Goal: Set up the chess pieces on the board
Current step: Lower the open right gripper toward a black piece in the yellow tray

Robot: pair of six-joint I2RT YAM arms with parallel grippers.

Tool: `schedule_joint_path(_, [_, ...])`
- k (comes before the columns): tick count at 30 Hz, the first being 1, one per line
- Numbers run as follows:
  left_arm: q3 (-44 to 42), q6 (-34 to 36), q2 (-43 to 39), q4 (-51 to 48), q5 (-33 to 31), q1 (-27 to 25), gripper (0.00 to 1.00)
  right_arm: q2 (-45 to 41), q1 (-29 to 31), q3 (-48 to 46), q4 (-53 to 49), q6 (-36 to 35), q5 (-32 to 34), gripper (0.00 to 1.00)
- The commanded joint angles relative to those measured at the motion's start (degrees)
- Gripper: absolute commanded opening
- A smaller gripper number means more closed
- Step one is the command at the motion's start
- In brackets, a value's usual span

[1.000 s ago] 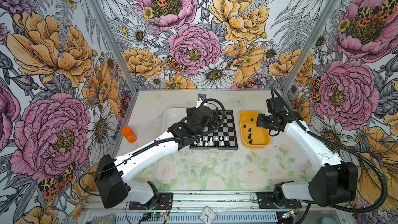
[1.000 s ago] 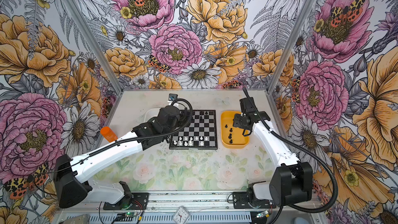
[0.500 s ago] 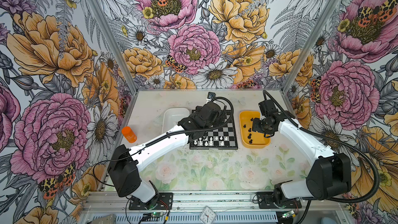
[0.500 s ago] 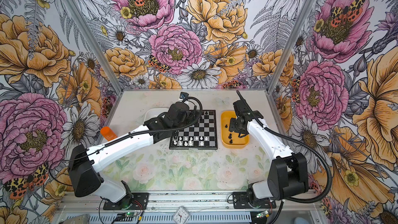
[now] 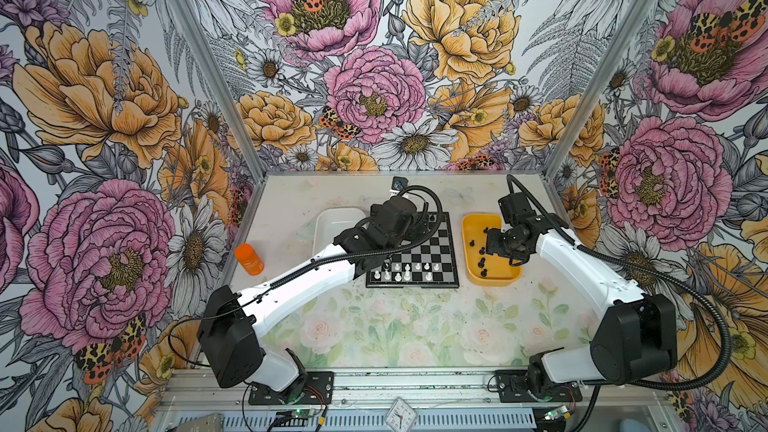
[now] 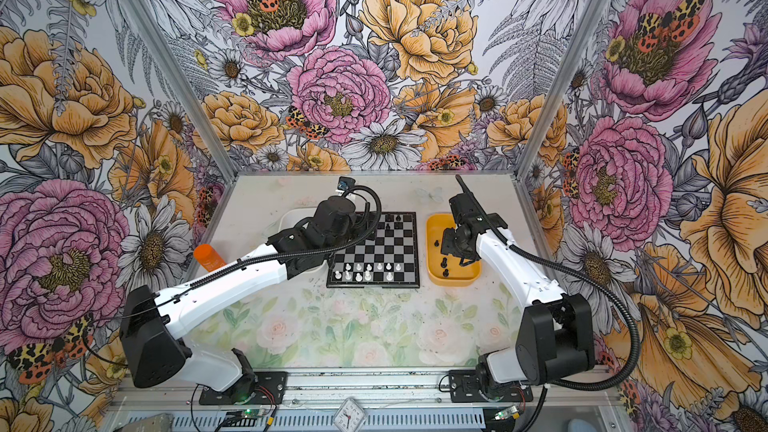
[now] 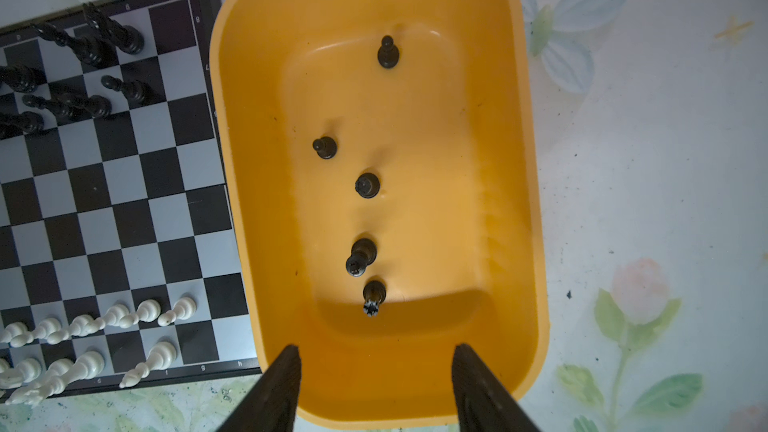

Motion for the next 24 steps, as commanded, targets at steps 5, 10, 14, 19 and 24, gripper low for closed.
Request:
schedule_joint_path(5, [-1.0,-0.8,-2.5,1.7,0.6,1.5,0.99,0.5,0.3,1.0,-0.8,-0.1,0.3,0.61])
schedule_joint_path(10, [-0.4,-1.0,-1.8,1.9,2.0,2.2,0.99,0.9,0.3,1.2,-0.9,-0.2,0.3,0.62])
schedule_joint_path(14, [-0.2,-1.0,-1.5,2.1,2.5,2.6,0.99,1.3,0.3,1.8,-1.0,-0.2,0.4,0.61])
schedule_joint_path(19, [-1.0,-1.7,-0.9,2.8,3.8,2.8,0.99,1.7,0.3,2.4,-1.2,-0.4,0.4,0.59])
schedule_joint_path(24, [0.5,-2.0,0.9,2.7,4.8,2.8,0.99,2.4,0.3,2.3,-1.2,-0.5,0.1,0.59])
